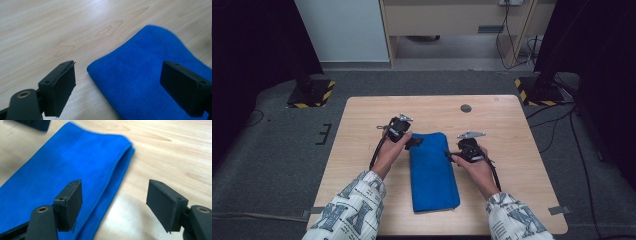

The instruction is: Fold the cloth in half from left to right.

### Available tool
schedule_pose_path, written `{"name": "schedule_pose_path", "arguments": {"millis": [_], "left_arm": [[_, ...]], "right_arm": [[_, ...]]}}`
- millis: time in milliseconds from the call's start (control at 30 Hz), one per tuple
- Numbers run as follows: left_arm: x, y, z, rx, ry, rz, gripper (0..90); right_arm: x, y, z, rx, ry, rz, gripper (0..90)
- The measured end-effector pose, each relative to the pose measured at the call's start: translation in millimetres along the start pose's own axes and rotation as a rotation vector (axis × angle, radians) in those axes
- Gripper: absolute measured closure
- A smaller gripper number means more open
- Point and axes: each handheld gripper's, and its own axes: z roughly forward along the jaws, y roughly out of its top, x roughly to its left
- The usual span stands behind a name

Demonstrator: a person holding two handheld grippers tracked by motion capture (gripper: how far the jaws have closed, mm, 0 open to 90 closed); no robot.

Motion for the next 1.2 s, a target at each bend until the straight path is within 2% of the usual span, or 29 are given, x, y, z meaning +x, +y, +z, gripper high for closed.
{"name": "schedule_pose_path", "arguments": {"millis": [100, 167, 267, 433, 533, 567, 633, 700, 800, 1000, 1200], "left_arm": [[2.4, -5.8, 3.5, -0.001, -0.001, -0.016, 12.1], [4.1, -8.3, 5.2, 0.003, 0.003, -0.017, 12.1], [7.6, -11.2, 8.3, 0.005, 0.009, -0.026, 12.1], [13.5, -13.8, 12.2, -0.001, 0.011, -0.077, 11.7], [15.6, -14.7, 13.0, -0.002, 0.047, -0.064, 11.7], [16.7, -15.1, 13.4, -0.001, 0.053, -0.072, 11.7], [18.2, -15.9, 14.6, 0.002, 0.055, -0.084, 11.8], [18.5, -16.7, 16.8, 0.007, 0.056, -0.078, 12.2], [18.5, -18.2, 20.7, 0.020, 0.047, -0.072, 13.2], [23.0, -20.7, 25.6, 0.027, 0.041, -0.085, 17.6], [23.1, -19.2, 28.1, 0.017, 0.021, -0.070, 22.3]], "right_arm": [[-8.0, 6.3, 6.9, -0.003, 0.002, 0.028, 29.8], [-10.1, 10.5, 10.8, -0.001, 0.007, 0.029, 30.1], [-9.1, 17.7, 15.7, -0.002, 0.022, 0.034, 32.0], [-4.3, 29.5, 25.4, -0.012, 0.038, 0.021, 38.5], [-4.8, 39.0, 30.5, -0.021, 0.043, 0.046, 38.2], [-4.9, 42.3, 32.5, -0.020, 0.041, 0.050, 38.2], [-6.0, 47.5, 36.9, -0.018, 0.029, 0.056, 38.5], [-6.0, 50.9, 42.6, -0.004, 0.024, 0.053, 39.1], [-5.4, 51.9, 52.8, 0.031, 0.007, 0.025, 40.2], [-10.0, 50.0, 63.7, 0.058, -0.010, 0.047, 41.8], [-8.4, 46.6, 72.3, 0.085, -0.024, 0.019, 44.3]]}}
